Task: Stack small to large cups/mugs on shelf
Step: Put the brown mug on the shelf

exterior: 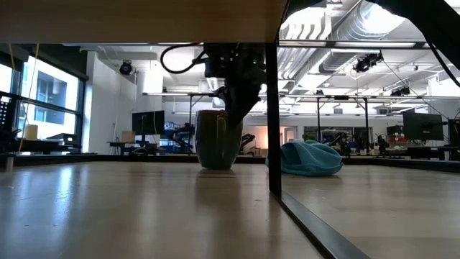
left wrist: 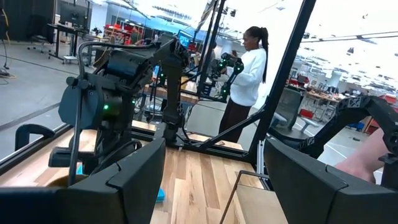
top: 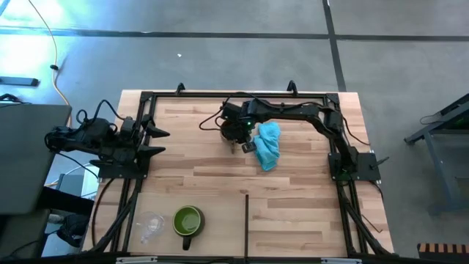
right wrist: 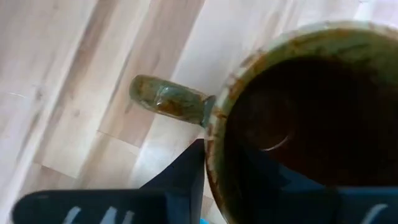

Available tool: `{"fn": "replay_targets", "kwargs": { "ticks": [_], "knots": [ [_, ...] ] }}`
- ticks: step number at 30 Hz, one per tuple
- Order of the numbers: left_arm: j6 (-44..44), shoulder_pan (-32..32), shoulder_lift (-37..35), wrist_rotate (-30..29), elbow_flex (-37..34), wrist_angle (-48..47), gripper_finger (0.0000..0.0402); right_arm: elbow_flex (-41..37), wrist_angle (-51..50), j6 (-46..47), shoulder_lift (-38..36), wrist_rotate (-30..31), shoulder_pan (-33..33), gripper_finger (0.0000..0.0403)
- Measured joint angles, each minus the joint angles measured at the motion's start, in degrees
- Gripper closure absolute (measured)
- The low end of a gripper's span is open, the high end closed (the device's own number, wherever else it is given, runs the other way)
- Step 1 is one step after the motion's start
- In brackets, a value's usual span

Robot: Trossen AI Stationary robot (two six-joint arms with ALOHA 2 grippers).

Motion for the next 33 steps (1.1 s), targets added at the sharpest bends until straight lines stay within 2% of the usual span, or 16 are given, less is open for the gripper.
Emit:
{"fn": "replay_targets", "kwargs": {
  "ticks": [6,9,22,33],
  "knots": [
    [0.00,0.00,0.00,0.00,0.00,0.02,0.0140,1.84,-3.59,1.78,0.12,3.06,-0.06,0.0391],
    [0.00,0.00,0.00,0.00,0.00,0.02,0.0140,3.29,-3.96,3.42,0.26,5.37,-0.06,0.0387],
    [0.00,0.00,0.00,0.00,0.00,0.02,0.0140,9.80,-14.63,4.57,0.20,4.52,1.17,0.0398],
    [0.02,0.00,-0.02,0.02,0.00,0.05,0.0140,18.49,-24.01,6.27,0.10,4.28,4.02,0.0398]
  ]
}}
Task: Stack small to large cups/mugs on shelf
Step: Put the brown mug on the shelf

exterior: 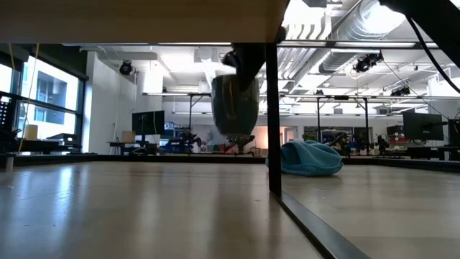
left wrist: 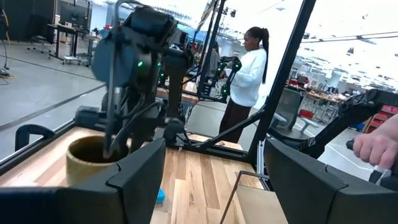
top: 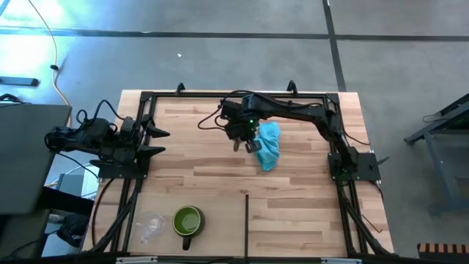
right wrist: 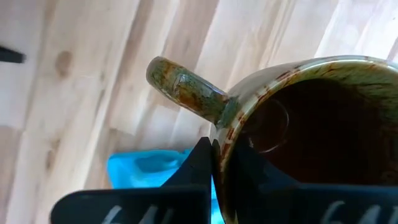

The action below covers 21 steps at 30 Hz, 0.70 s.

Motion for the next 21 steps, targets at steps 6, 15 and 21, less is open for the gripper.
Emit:
{"fn": "replay_targets", "kwargs": {
  "ticks": [6,15,21],
  "knots": [
    [0.00,0.00,-0.20,-0.02,0.00,0.12,0.0140,6.42,-3.69,1.62,-0.12,-0.22,1.20,0.0398],
    [0.46,0.00,-0.20,-0.40,0.00,0.10,0.0140,11.14,-8.91,2.48,-0.81,-0.39,3.06,0.0398],
    [1.51,0.02,-0.20,-2.01,0.00,0.12,0.0140,11.58,-10.52,2.54,-0.89,-0.39,4.65,0.0398]
  ]
}}
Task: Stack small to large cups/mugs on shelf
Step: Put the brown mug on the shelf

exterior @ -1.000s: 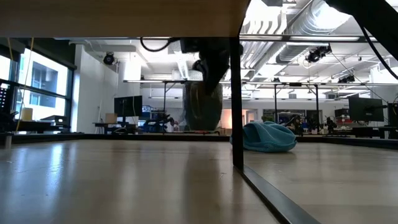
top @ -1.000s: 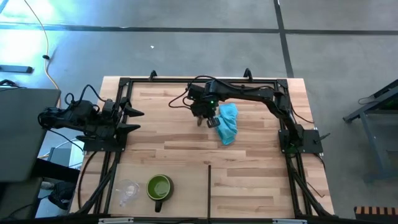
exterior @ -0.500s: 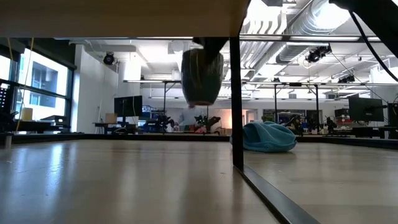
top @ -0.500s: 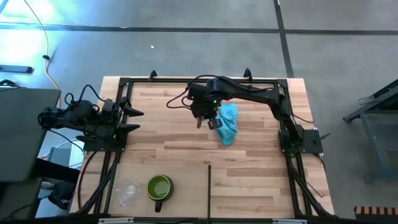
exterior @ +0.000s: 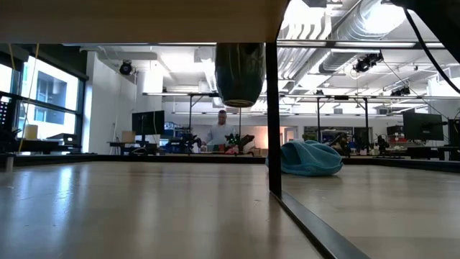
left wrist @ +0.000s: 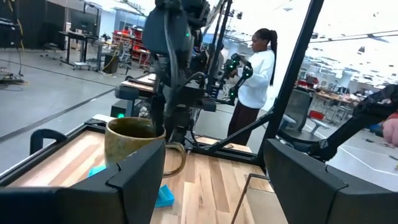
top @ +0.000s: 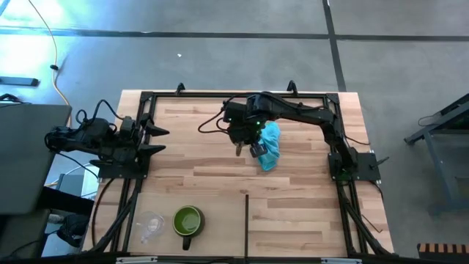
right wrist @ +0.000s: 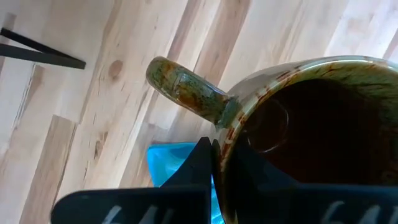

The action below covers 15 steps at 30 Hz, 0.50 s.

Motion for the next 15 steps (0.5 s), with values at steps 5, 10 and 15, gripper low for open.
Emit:
{"fn": "replay_targets", "kwargs": {
  "ticks": [5,10,15],
  "knots": [
    [0.03,0.01,0.00,-0.62,0.00,-0.01,0.0140,0.00,-0.05,0.02,0.00,0.06,1.84,0.0398],
    [0.02,0.00,0.00,-1.02,0.00,-0.02,0.0140,0.00,-0.04,0.02,-0.01,0.04,3.97,0.0398],
    [0.01,0.00,0.00,-1.04,0.00,0.41,0.0140,0.00,0.04,0.00,-0.14,1.80,6.12,0.0398]
  ]
}}
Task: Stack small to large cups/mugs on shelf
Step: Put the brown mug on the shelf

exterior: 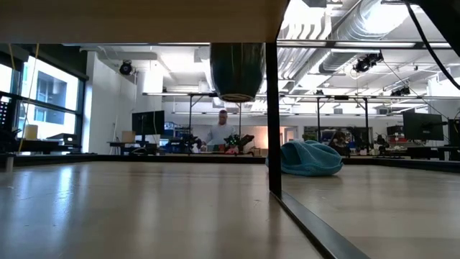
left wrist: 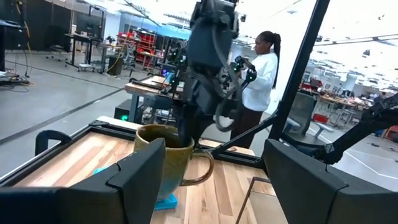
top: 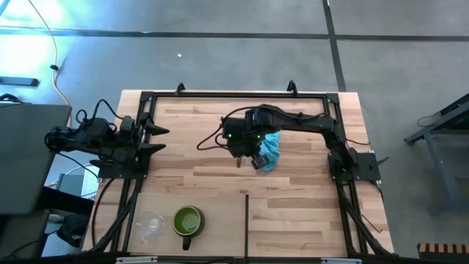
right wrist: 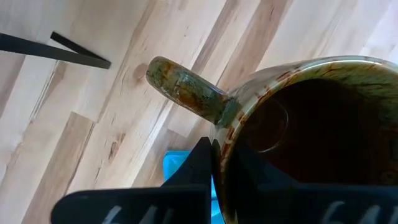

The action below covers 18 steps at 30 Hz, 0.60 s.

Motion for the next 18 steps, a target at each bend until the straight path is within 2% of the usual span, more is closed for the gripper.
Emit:
{"fn": "replay_targets", "kwargs": {
  "ticks": [18],
  "knots": [
    [-0.01,0.01,0.00,-1.82,0.00,0.04,0.0140,0.11,1.21,5.85,-6.32,-2.39,3.36,0.0398]
  ]
}}
